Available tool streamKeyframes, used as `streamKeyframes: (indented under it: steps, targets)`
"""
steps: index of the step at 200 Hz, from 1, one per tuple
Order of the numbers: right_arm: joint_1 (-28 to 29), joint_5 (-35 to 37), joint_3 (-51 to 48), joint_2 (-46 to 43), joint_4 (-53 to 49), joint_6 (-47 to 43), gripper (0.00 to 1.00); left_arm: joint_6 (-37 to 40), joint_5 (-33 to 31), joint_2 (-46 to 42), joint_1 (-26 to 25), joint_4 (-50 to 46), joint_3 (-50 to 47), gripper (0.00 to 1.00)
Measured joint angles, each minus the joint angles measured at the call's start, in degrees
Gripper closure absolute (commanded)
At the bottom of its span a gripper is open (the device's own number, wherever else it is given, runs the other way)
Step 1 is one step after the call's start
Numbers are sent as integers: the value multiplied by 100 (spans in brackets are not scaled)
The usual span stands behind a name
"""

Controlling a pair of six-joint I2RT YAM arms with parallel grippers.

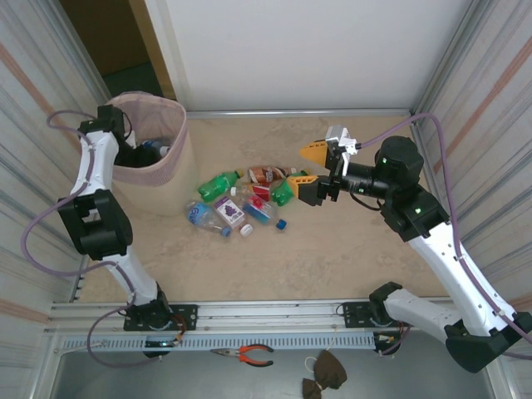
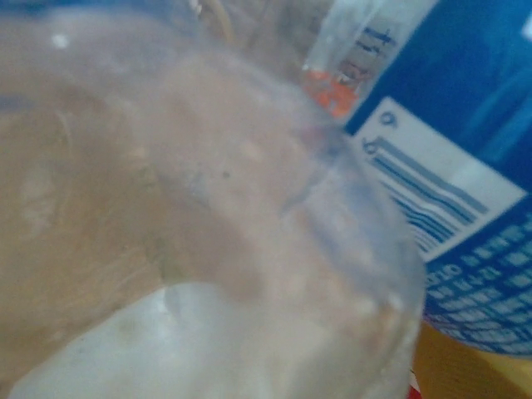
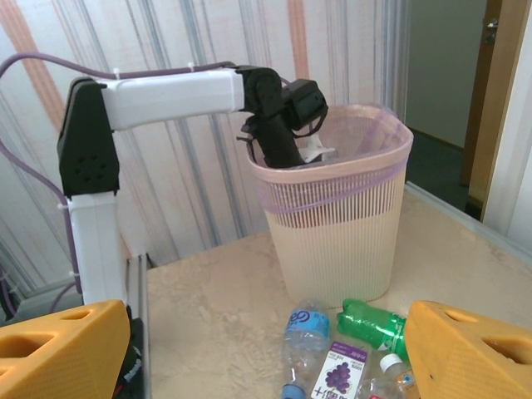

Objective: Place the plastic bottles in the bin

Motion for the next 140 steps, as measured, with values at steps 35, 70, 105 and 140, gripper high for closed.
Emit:
streamKeyframes:
  steps: [35, 70, 105, 140]
  targets:
    - [0, 0, 0, 0, 0, 0, 15, -24, 186, -190, -44, -39, 4, 14]
    - [0, 20, 0, 2, -2, 17, 15, -52, 306, -535, -72, -98, 179, 13]
    - [0, 131, 0, 2, -15, 44, 14, -68, 400, -892, -72, -136, 461, 13]
    - [0, 326, 79, 247, -87, 188, 14, -66, 535, -1097, -74, -173, 619, 14]
